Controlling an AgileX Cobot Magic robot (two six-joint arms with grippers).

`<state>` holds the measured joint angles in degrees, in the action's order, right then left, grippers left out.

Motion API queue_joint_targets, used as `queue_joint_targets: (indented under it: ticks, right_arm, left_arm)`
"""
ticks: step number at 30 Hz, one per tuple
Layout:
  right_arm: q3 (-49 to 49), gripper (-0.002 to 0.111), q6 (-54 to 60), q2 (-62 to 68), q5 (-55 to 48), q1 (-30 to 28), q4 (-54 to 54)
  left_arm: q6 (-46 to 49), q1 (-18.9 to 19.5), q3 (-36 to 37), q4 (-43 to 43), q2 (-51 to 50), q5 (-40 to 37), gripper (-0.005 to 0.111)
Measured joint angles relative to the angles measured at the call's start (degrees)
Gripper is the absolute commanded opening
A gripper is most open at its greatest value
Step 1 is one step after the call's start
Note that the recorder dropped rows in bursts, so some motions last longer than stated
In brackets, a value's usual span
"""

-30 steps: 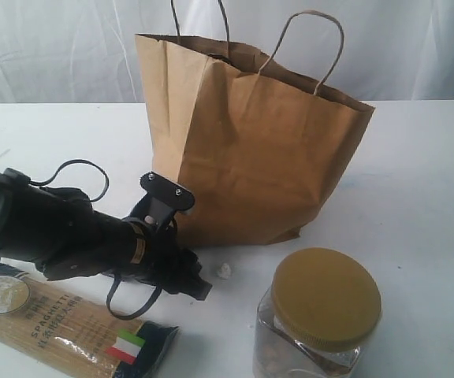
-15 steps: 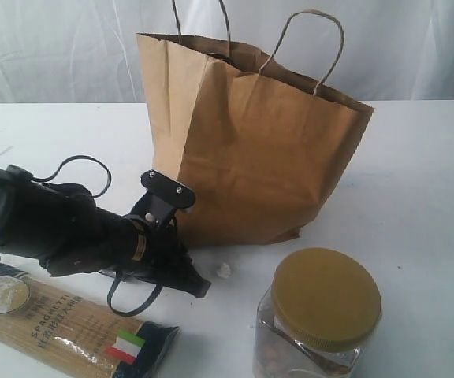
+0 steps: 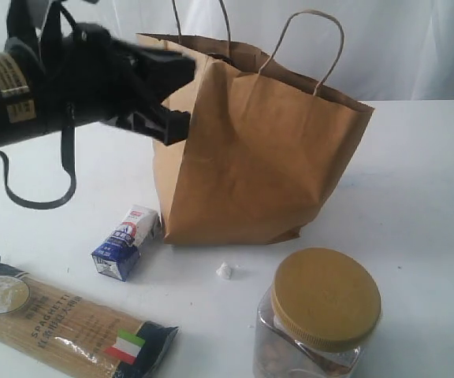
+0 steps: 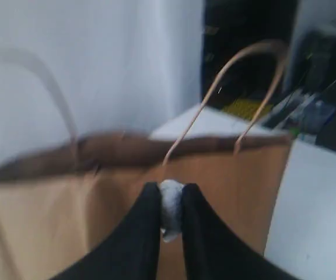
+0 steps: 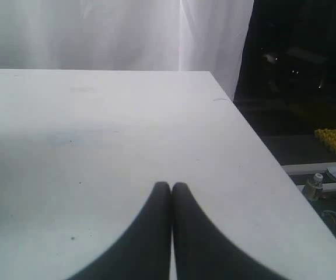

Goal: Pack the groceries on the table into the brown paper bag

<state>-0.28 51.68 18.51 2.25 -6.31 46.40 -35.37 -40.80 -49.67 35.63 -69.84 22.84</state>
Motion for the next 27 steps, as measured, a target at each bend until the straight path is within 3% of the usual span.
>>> queue_joint_targets:
  ticks: [2,7,12,18,20,23,25,27]
  right_arm:
    - [0.0,0.0,0.0,0.0,0.0,0.0,0.0]
    - [0.0,0.0,0.0,0.0,0.0,0.0,0.0]
    - [0.0,0.0,0.0,0.0,0.0,0.0,0.0]
    - [0.0,0.0,0.0,0.0,0.0,0.0,0.0]
    - [0.0,0.0,0.0,0.0,0.0,0.0,0.0]
    - [0.0,0.0,0.0,0.0,0.0,0.0,0.0]
    - [0.0,0.0,0.0,0.0,0.0,0.0,0.0]
    - [0.0,0.0,0.0,0.0,0.0,0.0,0.0]
  left_arm:
    - [8.81,0.0,-0.14,-0.03,-1.6,10.87,0.0]
    - [24.81,0.0,-5.01,-10.61,-10.34,14.19,0.0]
    - [26.44,0.0,-14.65,-16.61,-18.52,14.6,0.0]
    - [20.01,0.0,-26.05,-16.73,-28.37,2.46,0.0]
    - [18.47,0.0,-29.28,-16.73,-29.73,-3.41,0.012]
    - [18.26,0.0,-30.47,-16.73,-29.82,-5.71,0.045]
    - [18.11,0.0,-30.72,-16.61,-29.82,-6.54,0.054]
    - [17.86,0.0,-30.72,-16.61,-29.82,-7.54,0.055]
